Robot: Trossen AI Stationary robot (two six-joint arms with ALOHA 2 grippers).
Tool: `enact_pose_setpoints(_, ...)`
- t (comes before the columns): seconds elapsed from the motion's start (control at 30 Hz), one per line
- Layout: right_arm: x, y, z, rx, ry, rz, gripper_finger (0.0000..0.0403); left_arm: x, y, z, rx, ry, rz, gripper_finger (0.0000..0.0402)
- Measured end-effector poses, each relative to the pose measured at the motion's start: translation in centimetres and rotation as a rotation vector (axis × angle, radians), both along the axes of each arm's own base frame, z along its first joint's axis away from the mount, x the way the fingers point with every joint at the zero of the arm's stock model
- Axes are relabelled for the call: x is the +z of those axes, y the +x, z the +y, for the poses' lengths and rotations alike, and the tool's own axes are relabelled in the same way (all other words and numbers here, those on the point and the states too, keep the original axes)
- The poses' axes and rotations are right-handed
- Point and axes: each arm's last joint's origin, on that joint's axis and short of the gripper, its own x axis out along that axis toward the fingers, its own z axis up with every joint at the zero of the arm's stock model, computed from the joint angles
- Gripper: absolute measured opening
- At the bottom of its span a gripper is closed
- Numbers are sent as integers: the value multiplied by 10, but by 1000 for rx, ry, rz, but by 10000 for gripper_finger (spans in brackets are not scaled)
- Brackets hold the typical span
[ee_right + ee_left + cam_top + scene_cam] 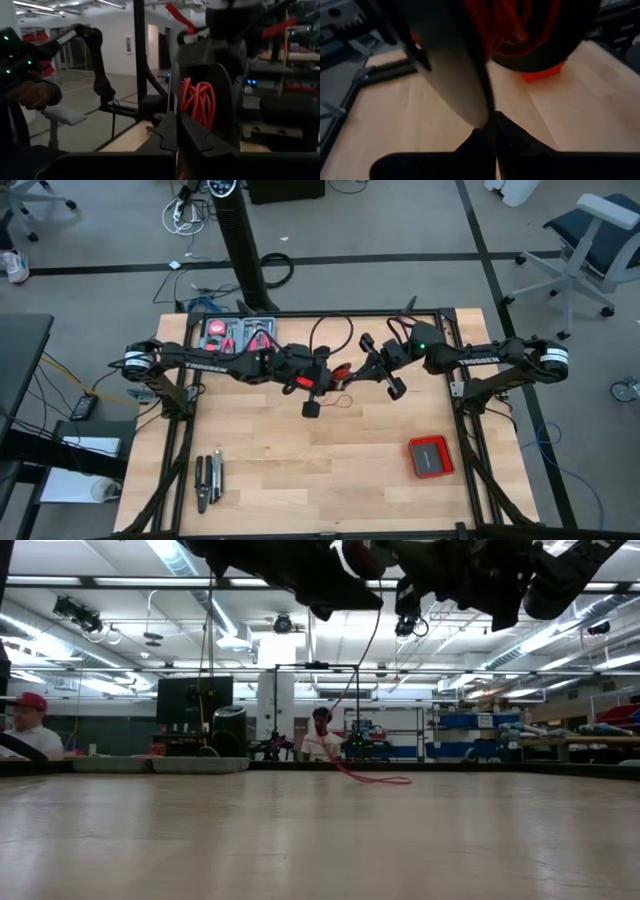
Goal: Coil cords
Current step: Coil the red wire onto the spool
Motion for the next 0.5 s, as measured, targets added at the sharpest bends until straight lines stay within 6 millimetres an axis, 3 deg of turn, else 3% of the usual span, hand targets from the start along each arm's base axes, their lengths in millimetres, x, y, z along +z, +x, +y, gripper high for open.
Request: enact_pose_setpoints(0.5,-13,-2,-10,-7,-30,113,0,21,-20,-1,-8,-1,15,0)
